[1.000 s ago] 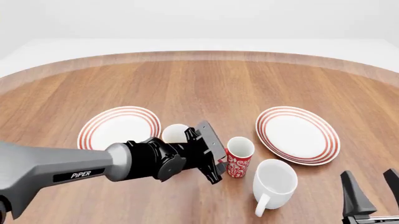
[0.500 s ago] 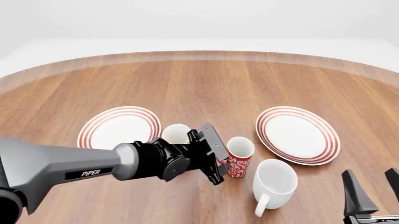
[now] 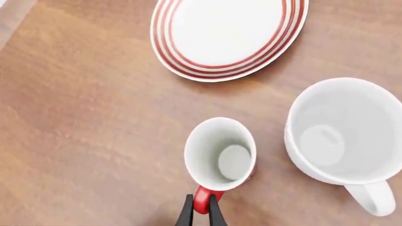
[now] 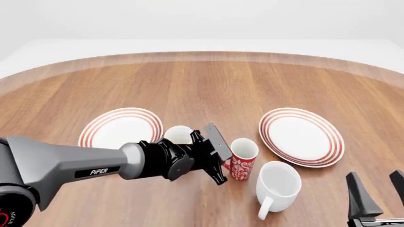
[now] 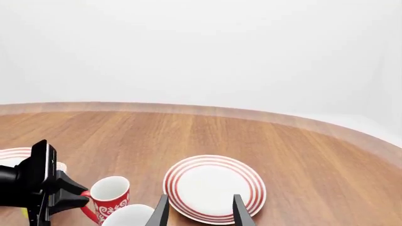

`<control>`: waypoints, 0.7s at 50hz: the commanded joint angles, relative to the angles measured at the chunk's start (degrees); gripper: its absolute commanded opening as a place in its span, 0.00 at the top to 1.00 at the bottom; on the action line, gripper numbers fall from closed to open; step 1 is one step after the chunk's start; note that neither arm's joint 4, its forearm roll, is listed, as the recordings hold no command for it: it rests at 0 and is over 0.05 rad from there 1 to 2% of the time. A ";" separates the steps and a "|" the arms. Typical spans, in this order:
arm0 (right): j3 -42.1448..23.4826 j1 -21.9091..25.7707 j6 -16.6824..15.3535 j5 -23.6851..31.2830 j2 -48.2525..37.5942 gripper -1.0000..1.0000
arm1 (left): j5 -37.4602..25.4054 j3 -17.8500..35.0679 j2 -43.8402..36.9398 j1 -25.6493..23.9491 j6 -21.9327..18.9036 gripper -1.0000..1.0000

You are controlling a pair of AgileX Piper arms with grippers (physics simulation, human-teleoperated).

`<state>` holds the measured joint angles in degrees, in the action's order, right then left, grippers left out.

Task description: Put the red mug on the left plate.

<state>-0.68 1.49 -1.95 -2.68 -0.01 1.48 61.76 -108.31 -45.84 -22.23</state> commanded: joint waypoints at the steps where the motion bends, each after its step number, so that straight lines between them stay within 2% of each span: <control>1: 0.06 -0.01 -0.06 -0.14 0.00 0.00 | -0.14 0.09 -0.38 0.39 -0.32 1.00; 35: 0.22 -0.06 -0.30 -0.27 0.00 0.00 | -0.85 0.71 4.21 2.04 -1.13 1.00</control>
<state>-0.51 1.43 -2.18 -2.97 -0.01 0.74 62.18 -105.60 -44.54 -22.61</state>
